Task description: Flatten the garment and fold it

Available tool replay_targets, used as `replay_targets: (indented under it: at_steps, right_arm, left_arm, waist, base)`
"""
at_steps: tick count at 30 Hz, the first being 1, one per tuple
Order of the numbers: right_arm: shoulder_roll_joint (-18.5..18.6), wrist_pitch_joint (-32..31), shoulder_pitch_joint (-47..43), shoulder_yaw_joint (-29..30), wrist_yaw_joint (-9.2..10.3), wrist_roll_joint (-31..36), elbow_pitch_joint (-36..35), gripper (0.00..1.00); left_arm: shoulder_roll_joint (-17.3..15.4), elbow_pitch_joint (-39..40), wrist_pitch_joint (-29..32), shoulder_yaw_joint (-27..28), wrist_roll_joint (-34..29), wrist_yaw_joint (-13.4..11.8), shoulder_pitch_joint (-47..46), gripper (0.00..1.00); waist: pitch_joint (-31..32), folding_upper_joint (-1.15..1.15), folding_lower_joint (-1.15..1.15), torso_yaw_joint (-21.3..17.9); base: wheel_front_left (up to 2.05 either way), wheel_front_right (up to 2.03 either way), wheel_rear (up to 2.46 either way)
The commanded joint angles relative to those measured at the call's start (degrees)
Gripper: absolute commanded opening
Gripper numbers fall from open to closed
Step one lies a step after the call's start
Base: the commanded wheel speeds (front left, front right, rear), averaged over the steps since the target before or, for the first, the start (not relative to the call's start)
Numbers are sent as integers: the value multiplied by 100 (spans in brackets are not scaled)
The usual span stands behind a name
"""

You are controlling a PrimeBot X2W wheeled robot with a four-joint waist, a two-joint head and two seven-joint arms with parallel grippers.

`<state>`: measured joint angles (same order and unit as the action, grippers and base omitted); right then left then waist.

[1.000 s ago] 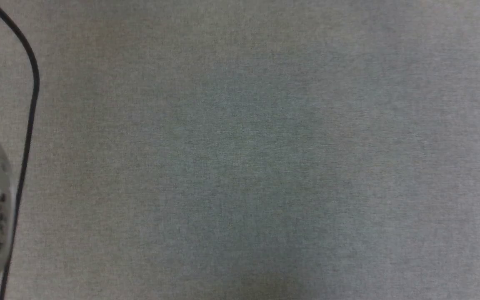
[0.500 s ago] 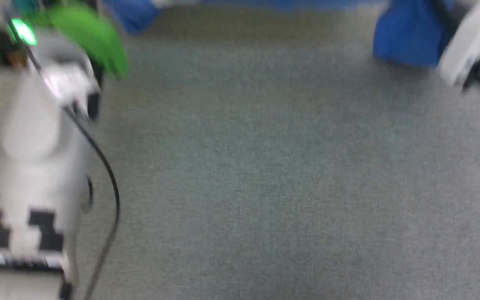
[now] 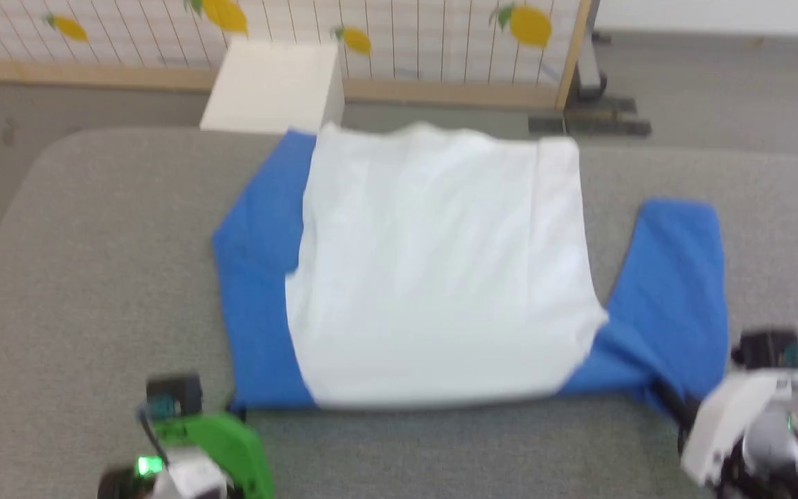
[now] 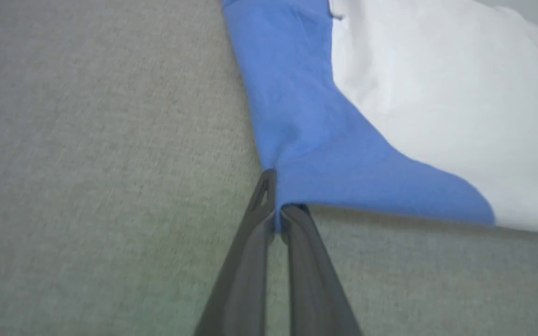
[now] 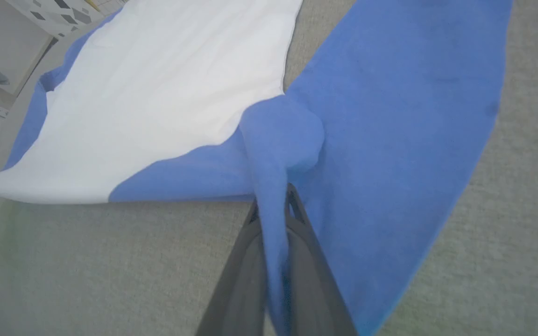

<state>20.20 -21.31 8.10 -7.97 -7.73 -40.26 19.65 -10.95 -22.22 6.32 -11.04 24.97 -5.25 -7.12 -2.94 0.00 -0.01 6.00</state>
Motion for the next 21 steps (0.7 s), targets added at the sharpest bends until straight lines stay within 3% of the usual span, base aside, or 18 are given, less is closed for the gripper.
replay_targets:
  at_steps: [1, 9, 14, 15, 16, 17, 21]
  right_arm:
    - [71, -48, -230, 182, 24, 141, -15, 0]
    - [-199, -738, -1061, 457, 24, 943, -310, 0]
    - [-366, -1129, -1216, 523, 24, 1312, -421, 0]
    - [-400, -1166, -1233, 535, 24, 1378, -448, 0]
    - [-430, -1182, -1242, 552, 24, 1417, -470, 24]
    - [-446, -1217, -1253, 547, 24, 1482, -497, 100]
    - [-436, -1346, -1316, 542, 24, 1538, -725, 100]
  left_arm:
    - [-175, 107, 103, 88, 59, -158, 277, 0]
    - [-415, 656, 1111, -67, 134, -389, 1397, 0]
    - [-419, 863, 1280, -36, 201, -517, 1554, 0]
    - [-413, 882, 1275, -27, 218, -521, 1540, 8]
    - [-401, 906, 1260, -15, 226, -537, 1520, 100]
    - [-390, 923, 1291, -14, 245, -550, 1504, 100]
    - [-439, 1064, 1481, 47, 335, -607, 1504, 100]
  waist:
    - [553, 0, 1, 105]
    - [590, 0, 1, -39]
    - [528, 0, 1, -64]
    - [513, 0, 1, -61]
    - [503, 0, 1, -60]
    - [495, 0, 1, -62]
    - [470, 0, 1, -93]
  base:
    - [0, 0, 0]
    - [0, 0, 0]
    - [0, 0, 0]
    - [0, 0, 0]
    - [0, 0, 0]
    - [0, 0, 0]
    - [0, 0, 0]
